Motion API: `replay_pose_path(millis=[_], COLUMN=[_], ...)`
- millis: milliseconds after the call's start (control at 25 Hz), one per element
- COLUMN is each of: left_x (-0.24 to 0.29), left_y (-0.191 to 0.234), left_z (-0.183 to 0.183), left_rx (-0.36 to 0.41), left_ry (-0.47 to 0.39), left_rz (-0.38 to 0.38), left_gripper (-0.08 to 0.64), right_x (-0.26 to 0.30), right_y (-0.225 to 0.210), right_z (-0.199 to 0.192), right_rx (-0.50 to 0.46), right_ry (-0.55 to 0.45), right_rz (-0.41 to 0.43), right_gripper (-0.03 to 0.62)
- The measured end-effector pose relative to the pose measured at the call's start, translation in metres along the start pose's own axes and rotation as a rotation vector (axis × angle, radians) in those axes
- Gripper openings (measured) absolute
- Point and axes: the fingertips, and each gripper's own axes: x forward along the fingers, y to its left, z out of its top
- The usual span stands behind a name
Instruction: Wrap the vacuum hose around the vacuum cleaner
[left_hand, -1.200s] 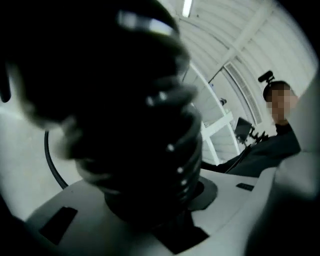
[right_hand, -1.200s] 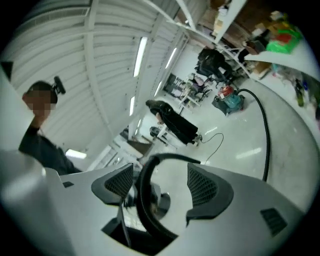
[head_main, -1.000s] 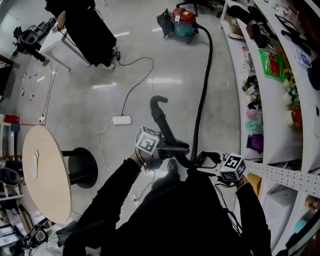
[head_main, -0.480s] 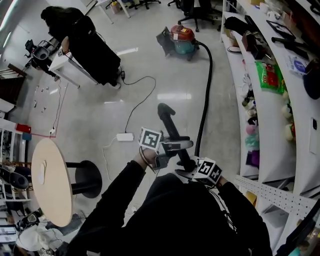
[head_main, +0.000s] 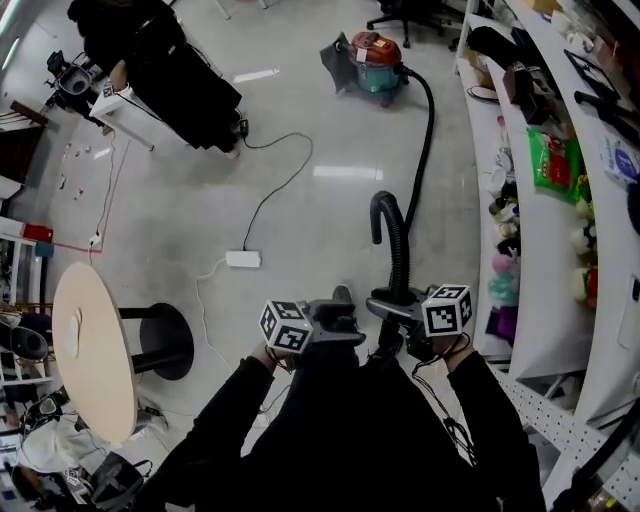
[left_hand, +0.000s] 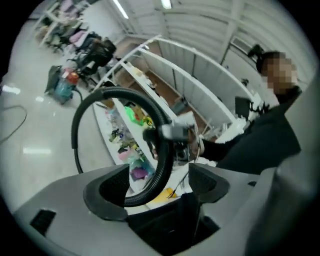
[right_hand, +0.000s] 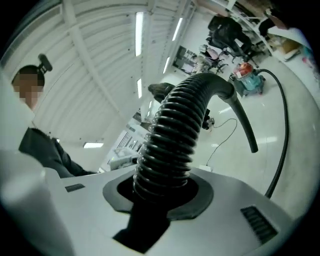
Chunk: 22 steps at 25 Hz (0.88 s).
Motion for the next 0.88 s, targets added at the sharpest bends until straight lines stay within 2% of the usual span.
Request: replay_pose_path(millis=[80, 200, 320, 400, 480, 560, 600, 640, 760, 880], left_x=[0.008, 0.02, 0.03, 0.03, 0.024, 0.015, 0.009, 0.001, -0.024, -0.043], left_y=[0.0, 0.02, 0.057, 0.071, 0.075, 0.076, 0.078, 0.08, 0.095, 0.112], left_z=[-0.005, 0.002, 0.033, 0.063, 0.085, 0.098, 0.104, 0.111, 0.141, 0.173], left_rx=[0.108, 0.226, 0.322, 0.28, 0.214, 0.165, 0.146, 0.127, 0.044, -0.04], left_ry=[0.084, 0.181, 0.2, 0.152, 0.129, 0.141, 0.151, 0.156, 0.137, 0.126], left_rz=[-0.02, -0.027, 0.003, -0.056, -0.146, -0.218, -0.249, -0.274, -0.337, -0.396], left_gripper=[0.362, 0.362, 0.36, 0.352, 0.18, 0.171, 0.17, 0.169, 0.166, 0.164], right_x=[0.008, 0.027, 0.047, 0.058, 0.069, 0.08, 0.086, 0.089, 0.073, 0.046], right_y=[-0.016, -0.038, -0.051, -0.06, -0.065, -0.062, -0.058, -0.057, -0.065, -0.071], right_z=[0.032, 0.083, 0.132, 0.16, 0.182, 0.2, 0.208, 0.215, 0.222, 0.197], right_rx=[0.101, 0.237, 0.306, 0.343, 0.376, 0.373, 0.354, 0.321, 0.209, 0.099], right_ry=[-0.05, -0.139, -0.214, -0.257, -0.292, -0.305, -0.31, -0.315, -0.329, -0.284], right_rz=[-0.032, -0.08, -0.063, -0.056, -0.031, 0.029, 0.053, 0.06, 0.003, -0.091], right_gripper=[0.132, 0.133, 0.133, 0.137, 0.147, 0.185, 0.249, 0.284, 0.291, 0.291])
